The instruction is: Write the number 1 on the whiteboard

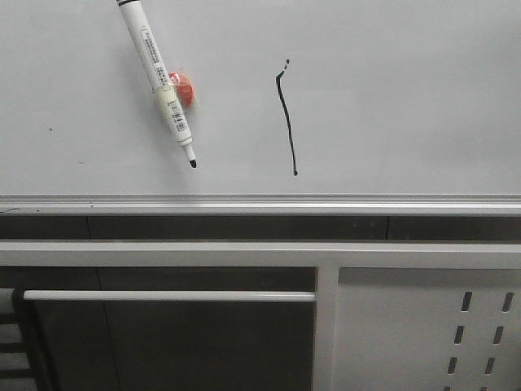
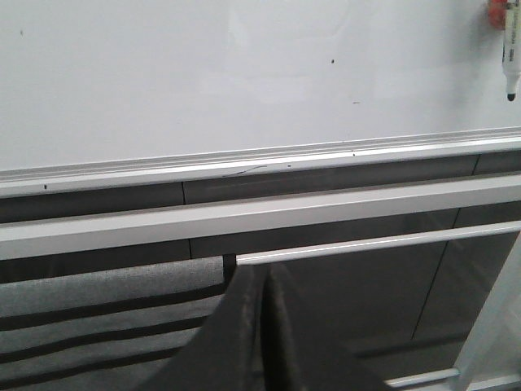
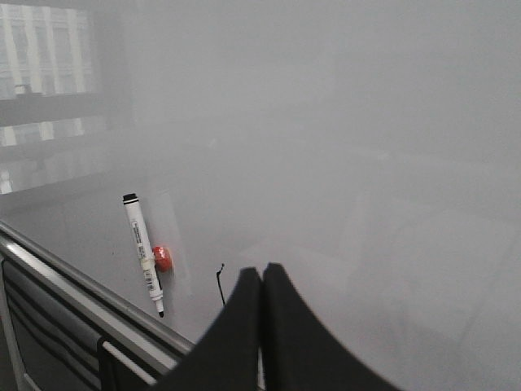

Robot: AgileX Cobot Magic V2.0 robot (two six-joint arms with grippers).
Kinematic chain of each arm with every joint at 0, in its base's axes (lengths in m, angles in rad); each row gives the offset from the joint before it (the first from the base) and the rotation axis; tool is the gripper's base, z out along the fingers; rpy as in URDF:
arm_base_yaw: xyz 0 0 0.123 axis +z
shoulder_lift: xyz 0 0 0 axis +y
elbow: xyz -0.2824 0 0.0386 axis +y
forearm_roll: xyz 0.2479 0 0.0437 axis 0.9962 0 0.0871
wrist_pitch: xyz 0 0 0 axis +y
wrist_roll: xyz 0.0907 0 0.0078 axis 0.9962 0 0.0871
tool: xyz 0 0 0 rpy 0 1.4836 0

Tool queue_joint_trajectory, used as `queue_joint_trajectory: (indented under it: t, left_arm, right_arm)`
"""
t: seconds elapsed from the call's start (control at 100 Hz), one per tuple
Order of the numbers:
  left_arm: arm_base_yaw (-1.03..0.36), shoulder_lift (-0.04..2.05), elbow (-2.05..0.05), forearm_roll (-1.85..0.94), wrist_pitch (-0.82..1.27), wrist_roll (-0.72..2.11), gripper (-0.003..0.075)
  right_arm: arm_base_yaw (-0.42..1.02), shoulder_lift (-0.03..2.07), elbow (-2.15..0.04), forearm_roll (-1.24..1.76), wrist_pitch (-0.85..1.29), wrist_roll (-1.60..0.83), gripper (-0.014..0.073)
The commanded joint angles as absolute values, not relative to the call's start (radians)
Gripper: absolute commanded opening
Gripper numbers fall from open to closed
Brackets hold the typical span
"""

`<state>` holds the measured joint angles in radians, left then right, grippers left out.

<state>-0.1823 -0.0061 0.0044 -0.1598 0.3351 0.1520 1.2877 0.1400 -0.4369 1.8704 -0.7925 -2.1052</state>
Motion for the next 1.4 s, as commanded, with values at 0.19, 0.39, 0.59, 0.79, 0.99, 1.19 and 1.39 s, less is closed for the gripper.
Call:
queue_joint_trajectory:
  t: [0.19, 0.39, 0.59, 0.79, 0.99, 1.19, 1.39]
  left_arm:
    - [-0.177, -0.032, 0.028, -0.162, 0.261, 0.154, -0.0018]
    - [-0.177, -0.032, 0.028, -0.162, 0.261, 0.154, -0.0018]
    - [-0.177, -0.032, 0.028, -0.162, 0.261, 0.154, -0.0018]
    - [-0.177, -0.032, 0.028, -0.162, 0.261, 0.154, -0.0018]
    - [-0.177, -0.032, 0.028, -0.162, 0.261, 0.154, -0.0018]
    - [-0.177, -0.032, 0.028, -0.162, 0.261, 0.154, -0.0018]
    - [-0.177, -0.032, 0.028, -0.162, 0.261, 0.154, -0.0018]
  right_arm:
    - [1.288, 0.291, -0.46, 1.842, -0.791, -2.124, -0.0079]
    - [1.288, 0.38, -0.422, 1.574, -0.826, -1.909, -0.0079]
    - [1.285, 0.531, -0.315, 1.171, -0.999, -1.387, -0.0079]
    - [1.108, 0.7, -0.204, 0.859, -1.018, -0.881, -0.0079]
    - [0.767, 0.749, -0.15, 0.448, -0.714, -0.435, -0.0079]
    - [0.574, 0.747, -0.075, 0.211, -0.654, -0.207, -0.0079]
    - [0.509, 0.72, 0.006, 0.209, -0.582, -0.201, -0.0079]
